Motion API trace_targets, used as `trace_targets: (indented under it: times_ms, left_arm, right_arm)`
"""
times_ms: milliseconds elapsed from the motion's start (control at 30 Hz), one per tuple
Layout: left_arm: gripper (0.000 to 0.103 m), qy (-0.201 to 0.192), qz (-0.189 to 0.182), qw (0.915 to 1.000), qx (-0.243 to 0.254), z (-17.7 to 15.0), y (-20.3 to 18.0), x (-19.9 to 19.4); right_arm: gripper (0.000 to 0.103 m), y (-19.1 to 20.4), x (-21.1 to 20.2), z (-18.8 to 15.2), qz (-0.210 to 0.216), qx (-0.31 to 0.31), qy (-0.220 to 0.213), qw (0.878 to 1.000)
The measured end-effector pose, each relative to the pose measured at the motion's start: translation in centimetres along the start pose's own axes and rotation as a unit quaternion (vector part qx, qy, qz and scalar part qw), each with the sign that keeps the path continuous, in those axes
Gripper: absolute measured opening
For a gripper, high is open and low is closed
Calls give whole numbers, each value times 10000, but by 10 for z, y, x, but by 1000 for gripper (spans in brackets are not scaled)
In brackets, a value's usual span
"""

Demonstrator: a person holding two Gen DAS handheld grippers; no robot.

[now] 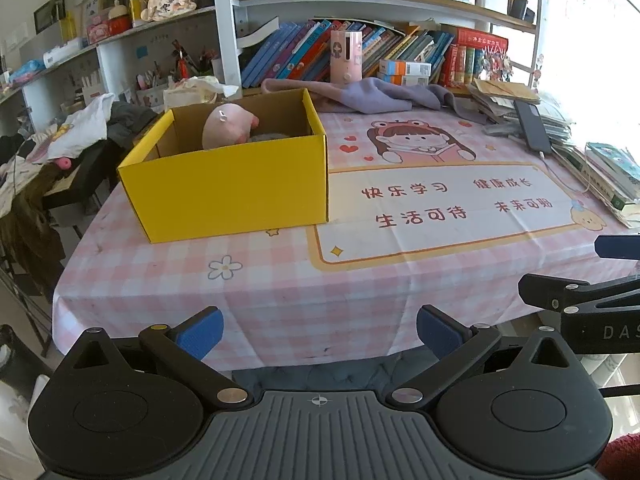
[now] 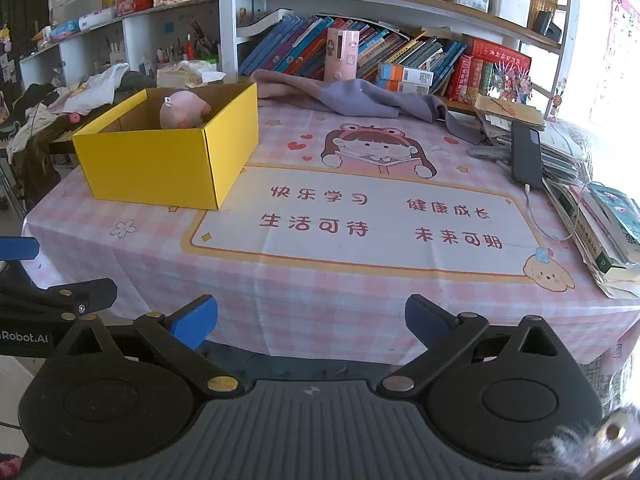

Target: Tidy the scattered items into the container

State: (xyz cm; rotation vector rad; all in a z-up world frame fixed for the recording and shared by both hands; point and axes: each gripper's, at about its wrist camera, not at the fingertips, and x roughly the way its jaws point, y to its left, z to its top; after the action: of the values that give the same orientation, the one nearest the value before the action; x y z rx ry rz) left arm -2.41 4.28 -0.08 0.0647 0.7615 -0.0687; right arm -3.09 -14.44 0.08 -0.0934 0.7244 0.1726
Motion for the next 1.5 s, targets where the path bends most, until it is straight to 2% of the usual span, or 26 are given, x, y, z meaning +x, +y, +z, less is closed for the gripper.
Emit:
trace_targets:
  times_ms: [1500]
  left_arm:
    - [103,48,-67,9999,-75,2,-6,1]
  right_arm:
    - [103,0,0,1,7,-22,-16,10000]
